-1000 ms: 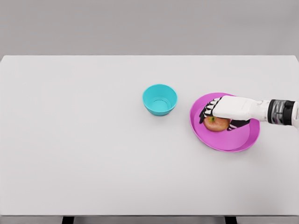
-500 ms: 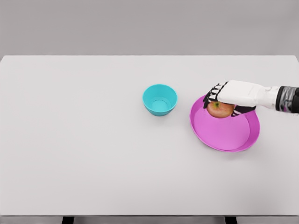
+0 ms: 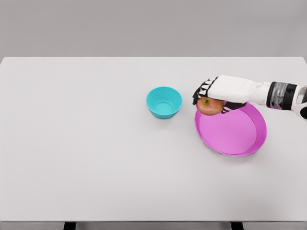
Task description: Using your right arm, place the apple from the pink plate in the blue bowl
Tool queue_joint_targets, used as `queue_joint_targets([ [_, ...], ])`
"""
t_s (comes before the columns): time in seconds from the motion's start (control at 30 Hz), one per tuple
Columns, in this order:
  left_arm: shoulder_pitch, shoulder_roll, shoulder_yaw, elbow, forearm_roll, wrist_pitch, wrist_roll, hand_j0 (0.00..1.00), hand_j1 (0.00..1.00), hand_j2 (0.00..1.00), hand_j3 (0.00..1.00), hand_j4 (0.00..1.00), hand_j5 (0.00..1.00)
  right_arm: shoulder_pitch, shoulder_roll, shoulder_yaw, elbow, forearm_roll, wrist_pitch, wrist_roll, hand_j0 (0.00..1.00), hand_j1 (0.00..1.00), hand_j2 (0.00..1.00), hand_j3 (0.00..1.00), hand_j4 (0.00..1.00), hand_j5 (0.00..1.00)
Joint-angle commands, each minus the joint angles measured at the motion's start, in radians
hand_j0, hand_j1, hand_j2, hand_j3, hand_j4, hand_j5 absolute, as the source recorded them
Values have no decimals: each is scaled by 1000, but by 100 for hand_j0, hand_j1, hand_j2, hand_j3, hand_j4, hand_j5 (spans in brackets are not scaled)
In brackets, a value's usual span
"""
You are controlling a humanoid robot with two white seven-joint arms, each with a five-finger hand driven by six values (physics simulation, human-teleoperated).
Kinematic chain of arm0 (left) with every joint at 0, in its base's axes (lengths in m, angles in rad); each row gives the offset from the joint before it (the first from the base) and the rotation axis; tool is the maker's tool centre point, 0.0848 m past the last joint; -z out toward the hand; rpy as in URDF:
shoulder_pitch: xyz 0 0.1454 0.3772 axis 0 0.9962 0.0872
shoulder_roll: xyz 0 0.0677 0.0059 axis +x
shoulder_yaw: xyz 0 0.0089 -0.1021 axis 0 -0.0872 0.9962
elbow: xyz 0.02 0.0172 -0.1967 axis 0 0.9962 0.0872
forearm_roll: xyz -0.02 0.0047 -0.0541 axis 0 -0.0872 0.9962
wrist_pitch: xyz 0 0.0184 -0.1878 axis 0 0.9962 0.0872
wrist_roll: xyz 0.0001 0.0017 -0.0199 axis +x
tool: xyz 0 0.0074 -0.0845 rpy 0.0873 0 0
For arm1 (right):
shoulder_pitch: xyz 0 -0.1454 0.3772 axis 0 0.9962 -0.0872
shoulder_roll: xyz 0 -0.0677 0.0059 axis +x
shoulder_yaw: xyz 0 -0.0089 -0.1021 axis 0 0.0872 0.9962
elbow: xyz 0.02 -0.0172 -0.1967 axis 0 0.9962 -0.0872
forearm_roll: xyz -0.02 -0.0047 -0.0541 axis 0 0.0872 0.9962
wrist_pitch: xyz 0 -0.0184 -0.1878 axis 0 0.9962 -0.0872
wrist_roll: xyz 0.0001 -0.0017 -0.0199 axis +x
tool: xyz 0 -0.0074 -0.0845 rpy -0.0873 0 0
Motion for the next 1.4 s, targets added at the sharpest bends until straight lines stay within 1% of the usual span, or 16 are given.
queue_joint_targets([
  [0.0,0,0,0,0,0,0,0,100,100,100,100,100,100,-2,33,1,2,3,3,0,68,68,68,68,68,68],
  [0.07,0,0,0,0,0,0,0,100,100,100,100,100,100,-11,69,1,7,18,3,0,68,68,68,68,68,68],
  [0.27,0,0,0,0,0,0,0,100,100,100,100,100,100,-49,136,3,100,46,3,0,68,68,68,68,68,68],
  [0.33,0,0,0,0,0,0,0,100,100,100,100,100,100,-61,156,3,120,56,3,0,68,68,68,68,68,68],
  [0.43,0,0,0,0,0,0,0,100,100,100,100,100,100,-92,202,10,172,76,3,0,68,68,68,68,68,68],
  [0.5,0,0,0,0,0,0,0,100,100,100,100,100,100,-100,221,12,195,85,3,0,68,68,68,68,68,68],
  [0.57,0,0,0,0,0,0,0,100,100,100,100,100,100,-112,256,13,227,110,3,0,68,68,68,68,68,68],
  [0.6,0,0,0,0,0,0,0,100,100,100,100,100,100,-115,264,13,246,111,3,0,68,68,68,68,68,68],
  [0.67,0,0,0,0,0,0,0,100,100,100,100,100,100,-124,271,15,254,121,3,0,68,68,68,68,68,68],
  [0.77,0,0,0,0,0,0,0,100,100,100,100,100,100,-140,296,15,287,136,3,0,68,68,68,68,68,68],
  [0.8,0,0,0,0,0,0,0,100,100,100,100,100,100,-146,316,15,307,142,3,0,68,68,68,68,68,68],
  [0.87,0,0,0,0,0,0,0,100,100,100,100,100,100,-155,331,21,326,150,3,0,68,68,68,68,68,68],
  [0.93,0,0,0,0,0,0,0,100,100,100,100,100,100,-161,334,30,330,159,3,0,68,68,68,68,68,68],
  [1.13,0,0,0,0,0,0,0,100,100,100,100,100,100,-164,333,29,312,157,3,0,68,68,68,68,68,68],
  [1.33,0,0,0,0,0,0,0,100,100,100,100,100,100,-149,319,30,195,156,3,0,68,68,68,68,68,68],
  [1.37,0,0,0,0,0,0,0,100,100,100,100,100,100,-146,319,30,191,156,3,0,68,68,68,68,68,68],
])
